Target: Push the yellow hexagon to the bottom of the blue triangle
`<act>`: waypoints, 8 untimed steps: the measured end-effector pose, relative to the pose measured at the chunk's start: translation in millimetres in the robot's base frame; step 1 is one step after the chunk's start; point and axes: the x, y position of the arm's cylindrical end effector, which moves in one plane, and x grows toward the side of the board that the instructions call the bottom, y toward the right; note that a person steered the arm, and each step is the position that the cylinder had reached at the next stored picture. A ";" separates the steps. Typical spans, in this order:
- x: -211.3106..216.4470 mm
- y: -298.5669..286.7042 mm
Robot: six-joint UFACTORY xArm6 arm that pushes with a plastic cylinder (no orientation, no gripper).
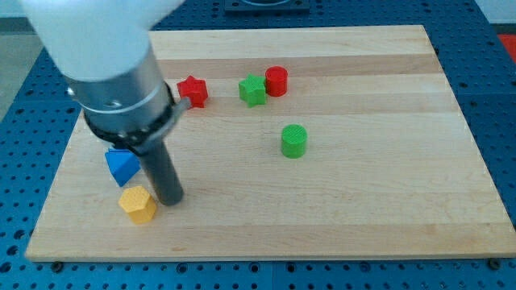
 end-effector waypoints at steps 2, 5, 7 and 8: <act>41.8 4.9; 14.8 -49.4; 9.2 -58.6; 14.3 -60.6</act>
